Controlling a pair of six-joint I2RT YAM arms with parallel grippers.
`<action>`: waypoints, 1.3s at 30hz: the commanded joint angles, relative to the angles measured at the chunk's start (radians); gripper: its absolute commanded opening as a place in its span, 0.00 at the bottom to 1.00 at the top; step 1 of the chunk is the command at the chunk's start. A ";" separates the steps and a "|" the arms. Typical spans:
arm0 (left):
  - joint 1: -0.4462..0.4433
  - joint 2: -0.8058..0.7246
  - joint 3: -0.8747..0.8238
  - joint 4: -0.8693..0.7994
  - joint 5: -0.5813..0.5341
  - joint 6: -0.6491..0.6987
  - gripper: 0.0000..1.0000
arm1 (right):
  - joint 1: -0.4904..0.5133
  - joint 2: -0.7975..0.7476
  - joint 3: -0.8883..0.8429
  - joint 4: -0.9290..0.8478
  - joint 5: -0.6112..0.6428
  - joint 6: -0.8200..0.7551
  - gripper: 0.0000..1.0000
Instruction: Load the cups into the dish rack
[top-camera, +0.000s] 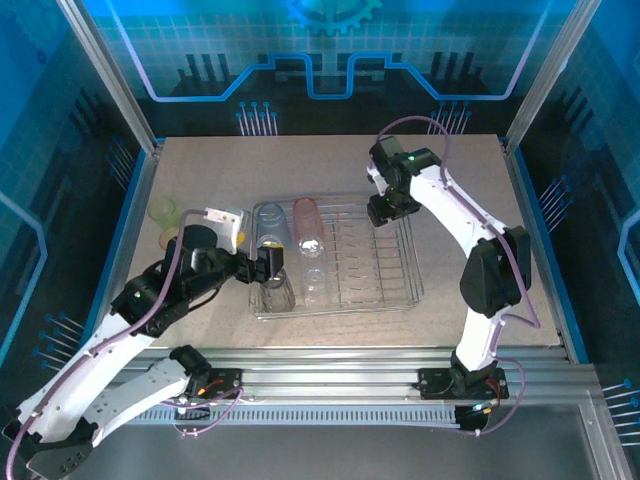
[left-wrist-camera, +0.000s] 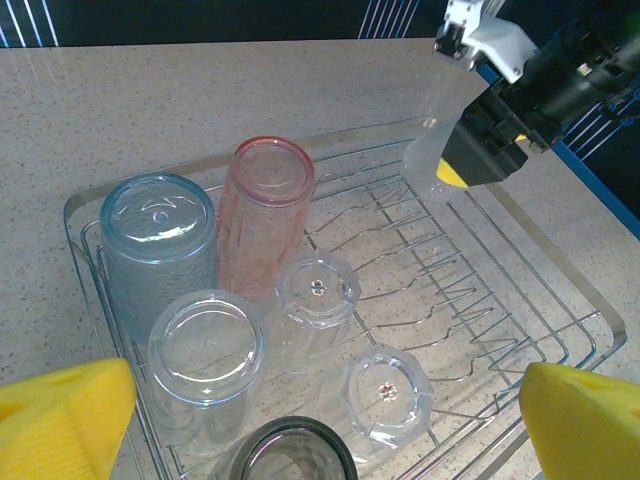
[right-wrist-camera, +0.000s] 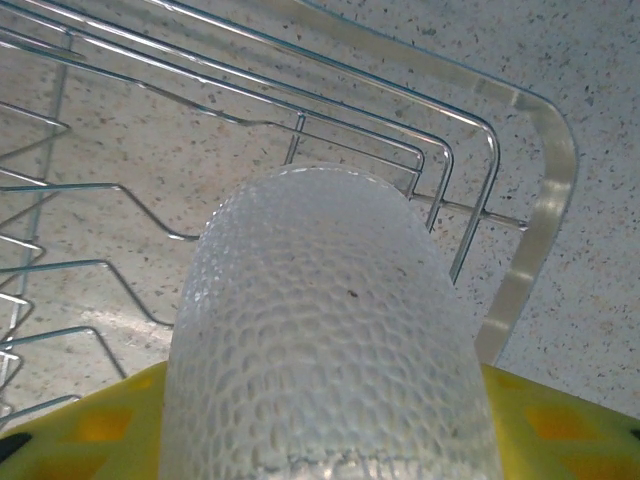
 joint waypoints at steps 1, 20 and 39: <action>-0.001 -0.017 -0.013 0.009 -0.021 0.023 1.00 | 0.008 0.036 0.025 -0.007 0.030 -0.036 0.20; -0.002 -0.005 -0.030 0.038 -0.016 0.022 0.99 | 0.002 0.092 -0.094 0.111 0.029 -0.208 0.28; -0.001 0.017 -0.026 0.028 -0.026 0.025 0.99 | -0.013 0.165 -0.087 0.147 0.055 -0.330 0.53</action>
